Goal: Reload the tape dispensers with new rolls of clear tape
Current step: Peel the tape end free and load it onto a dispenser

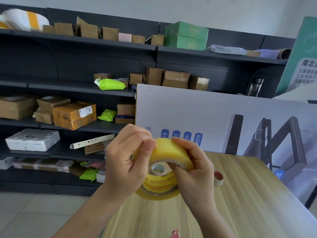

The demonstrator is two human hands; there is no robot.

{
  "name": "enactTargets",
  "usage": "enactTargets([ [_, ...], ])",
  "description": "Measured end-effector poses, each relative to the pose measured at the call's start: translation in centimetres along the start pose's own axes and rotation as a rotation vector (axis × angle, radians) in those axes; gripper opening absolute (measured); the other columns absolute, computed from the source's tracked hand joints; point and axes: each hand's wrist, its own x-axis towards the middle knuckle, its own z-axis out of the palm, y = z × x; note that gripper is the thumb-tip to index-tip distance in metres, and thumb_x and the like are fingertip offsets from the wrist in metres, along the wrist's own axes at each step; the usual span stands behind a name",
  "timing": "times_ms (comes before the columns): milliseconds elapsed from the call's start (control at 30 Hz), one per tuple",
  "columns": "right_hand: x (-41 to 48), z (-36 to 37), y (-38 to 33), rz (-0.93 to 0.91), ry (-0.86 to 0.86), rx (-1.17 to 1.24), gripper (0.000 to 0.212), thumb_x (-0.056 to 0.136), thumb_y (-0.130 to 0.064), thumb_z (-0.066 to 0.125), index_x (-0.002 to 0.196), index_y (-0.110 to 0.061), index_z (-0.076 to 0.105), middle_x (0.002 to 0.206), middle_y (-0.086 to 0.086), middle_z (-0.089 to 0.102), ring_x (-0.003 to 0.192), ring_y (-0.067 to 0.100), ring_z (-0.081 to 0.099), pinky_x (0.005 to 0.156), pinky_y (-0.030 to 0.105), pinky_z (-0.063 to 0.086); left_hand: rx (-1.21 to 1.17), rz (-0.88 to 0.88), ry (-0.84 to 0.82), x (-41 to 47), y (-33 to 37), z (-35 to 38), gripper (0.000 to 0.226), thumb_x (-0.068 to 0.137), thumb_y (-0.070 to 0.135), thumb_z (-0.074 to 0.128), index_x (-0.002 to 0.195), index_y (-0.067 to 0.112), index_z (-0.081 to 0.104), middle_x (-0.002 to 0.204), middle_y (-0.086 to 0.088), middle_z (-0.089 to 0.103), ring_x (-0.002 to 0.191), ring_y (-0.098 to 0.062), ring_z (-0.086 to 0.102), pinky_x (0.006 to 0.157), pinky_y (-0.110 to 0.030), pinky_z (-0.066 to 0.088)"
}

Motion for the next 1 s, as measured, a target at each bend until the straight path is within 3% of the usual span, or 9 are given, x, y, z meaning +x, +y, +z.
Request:
enactTargets([
  [200, -0.2, -0.2, 0.2, 0.002, -0.017, 0.001, 0.04, 0.067, -0.032, 0.067, 0.105, -0.041, 0.063, 0.104, -0.022, 0.068, 0.099, 0.009, 0.064, 0.074, 0.014, 0.051, -0.051, -0.025, 0.004, -0.4, -0.3, 0.2, 0.048, 0.102, 0.038, 0.035, 0.066, 0.012, 0.053, 0.064, 0.006, 0.048, 0.061, -0.008, 0.048, 0.059, -0.018, 0.035],
  [267, 0.0, -0.3, 0.2, 0.004, -0.033, 0.009, 0.039, 0.067, -0.031, 0.068, 0.105, -0.039, 0.065, 0.102, -0.021, 0.069, 0.097, 0.009, 0.065, 0.073, 0.014, 0.05, -0.08, -0.008, -0.014, -0.4, -0.3, 0.3, 0.044, 0.102, 0.036, 0.035, 0.072, 0.013, 0.059, 0.071, 0.003, 0.055, 0.069, -0.012, 0.055, 0.062, -0.023, 0.041],
  [333, 0.4, -0.4, 0.1, 0.003, -0.055, 0.027, 0.035, 0.068, -0.029, 0.07, 0.103, -0.033, 0.068, 0.098, -0.017, 0.071, 0.092, 0.01, 0.067, 0.071, 0.014, 0.051, -0.103, 0.024, -0.066, -0.3, -0.2, 0.4, 0.047, 0.101, 0.032, 0.037, 0.082, 0.004, 0.069, 0.084, -0.004, 0.066, 0.083, -0.019, 0.063, 0.071, -0.03, 0.048],
  [433, 0.7, -0.6, -0.1, 0.02, -0.08, 0.057, 0.034, 0.068, -0.026, 0.075, 0.102, -0.03, 0.071, 0.094, -0.011, 0.074, 0.086, 0.011, 0.069, 0.071, 0.015, 0.052, -0.125, 0.077, -0.084, -0.3, -0.1, 0.5, 0.053, 0.1, 0.032, 0.041, 0.076, -0.004, 0.072, 0.082, -0.008, 0.07, 0.082, -0.022, 0.066, 0.07, -0.035, 0.052],
  [600, 1.0, -1.0, -0.3, 0.094, -0.118, 0.068, 0.04, 0.064, -0.015, 0.081, 0.1, -0.029, 0.071, 0.091, -0.011, 0.075, 0.083, 0.009, 0.07, 0.069, 0.017, 0.053, -0.134, 0.096, 0.004, -0.6, 0.1, 0.4, 0.054, 0.099, 0.033, 0.043, 0.067, -0.001, 0.07, 0.074, -0.008, 0.07, 0.074, -0.019, 0.066, 0.062, -0.033, 0.051],
  [800, 1.2, -1.3, -0.3, 0.165, -0.162, 0.104, 0.042, 0.072, 0.008, 0.075, 0.097, -0.026, 0.071, 0.089, -0.008, 0.075, 0.082, 0.008, 0.07, 0.067, 0.016, 0.053, -0.253, -0.035, 0.049, -0.4, 0.2, 0.6, 0.053, 0.1, 0.042, 0.036, 0.069, 0.009, 0.064, 0.068, -0.003, 0.065, 0.069, -0.017, 0.065, 0.059, -0.028, 0.048],
  [900, 1.0, -1.2, 0.0, 0.218, -0.15, 0.179, 0.036, 0.07, 0.0, 0.077, 0.093, -0.027, 0.074, 0.089, -0.005, 0.076, 0.085, 0.012, 0.07, 0.069, 0.018, 0.054, -0.258, -0.074, 0.045, -0.2, 0.1, 0.4, 0.055, 0.1, 0.045, 0.037, 0.068, 0.01, 0.065, 0.068, -0.002, 0.064, 0.067, -0.019, 0.065, 0.056, -0.034, 0.049],
  [1000, 1.1, -1.2, 0.2, 0.22, -0.116, 0.215, 0.03, 0.063, -0.017, 0.077, 0.09, -0.03, 0.077, 0.089, -0.003, 0.076, 0.085, 0.015, 0.07, 0.07, 0.022, 0.055, -0.125, -0.056, -0.094, -0.2, 0.0, 0.1, 0.044, 0.098, 0.037, 0.045, 0.081, 0.007, 0.073, 0.079, -0.001, 0.069, 0.08, -0.016, 0.065, 0.065, -0.034, 0.051],
])
